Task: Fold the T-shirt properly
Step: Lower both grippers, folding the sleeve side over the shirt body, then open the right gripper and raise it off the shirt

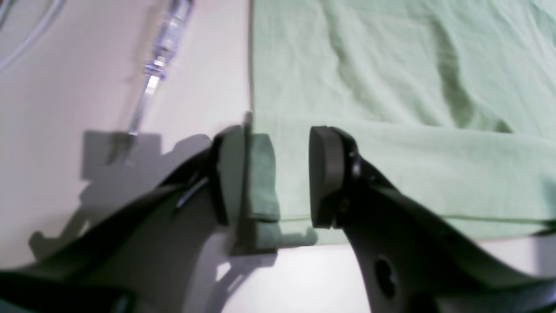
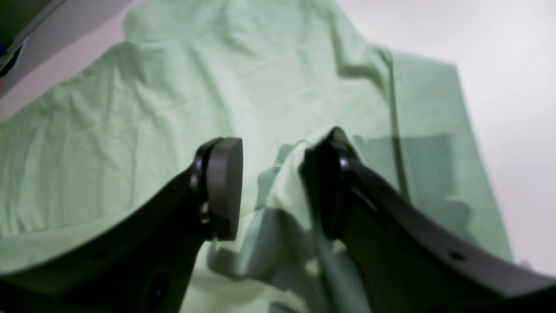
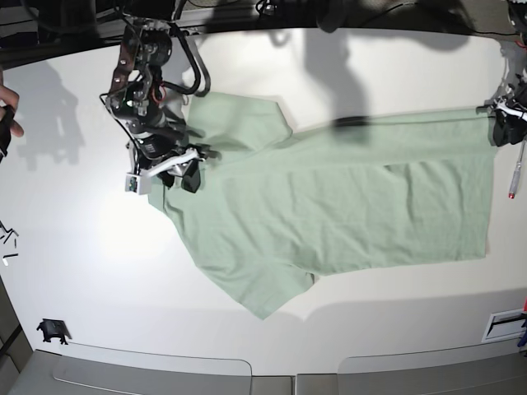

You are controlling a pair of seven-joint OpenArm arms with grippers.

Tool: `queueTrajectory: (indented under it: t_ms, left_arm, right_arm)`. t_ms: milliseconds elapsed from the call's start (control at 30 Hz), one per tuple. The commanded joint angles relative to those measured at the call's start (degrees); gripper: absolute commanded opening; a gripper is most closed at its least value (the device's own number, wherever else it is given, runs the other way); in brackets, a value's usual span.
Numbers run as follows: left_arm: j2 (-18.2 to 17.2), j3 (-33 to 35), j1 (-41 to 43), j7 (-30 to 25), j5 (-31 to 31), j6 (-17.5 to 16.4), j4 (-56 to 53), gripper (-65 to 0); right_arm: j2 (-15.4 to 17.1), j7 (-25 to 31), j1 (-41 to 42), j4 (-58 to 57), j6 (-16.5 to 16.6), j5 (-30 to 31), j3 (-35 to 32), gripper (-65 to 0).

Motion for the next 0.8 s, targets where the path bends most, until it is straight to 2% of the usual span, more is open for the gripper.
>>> queueTrajectory:
  t_ms: [0, 133, 300, 500, 667, 767]
  left_arm:
    - [-1.5, -1.4, -0.2, -1.7, -0.8, -0.3, 1.1, -42.2]
    - [-1.5, -5.2, -0.2, -0.1, -1.4, -0.3, 2.7, -42.2]
    - [-1.5, -13.9, 0.0, 9.0, -8.6, -0.4, 9.2, -44.8]
    - [-1.6, -22.6, 4.1, 9.2, -10.5, -0.4, 17.8, -44.8]
    - [-1.6, -23.3, 7.6, 8.2, -10.0, -0.4, 19.5, -44.8]
    - [-1.4, -23.3, 8.6, 8.2, -9.8, -0.4, 19.5, -44.8]
  right_arm:
    - [0.2, 0.6, 0.9, 2.8, 0.7, -0.4, 0.2, -39.1]
    - [0.2, -1.4, -0.8, 8.0, 0.6, -2.2, 2.2, -39.1]
    - [0.5, -1.7, -7.3, 11.9, 0.6, -1.4, 6.6, -39.1]
    - [1.1, -1.7, -17.5, 13.4, 0.6, 6.4, 11.6, -39.1]
    - [0.7, -1.4, -23.6, 13.4, 0.7, 12.0, 11.8, -39.1]
    - [0.0, 1.0, -25.0, 13.0, 0.8, 11.8, 10.7, -39.1]
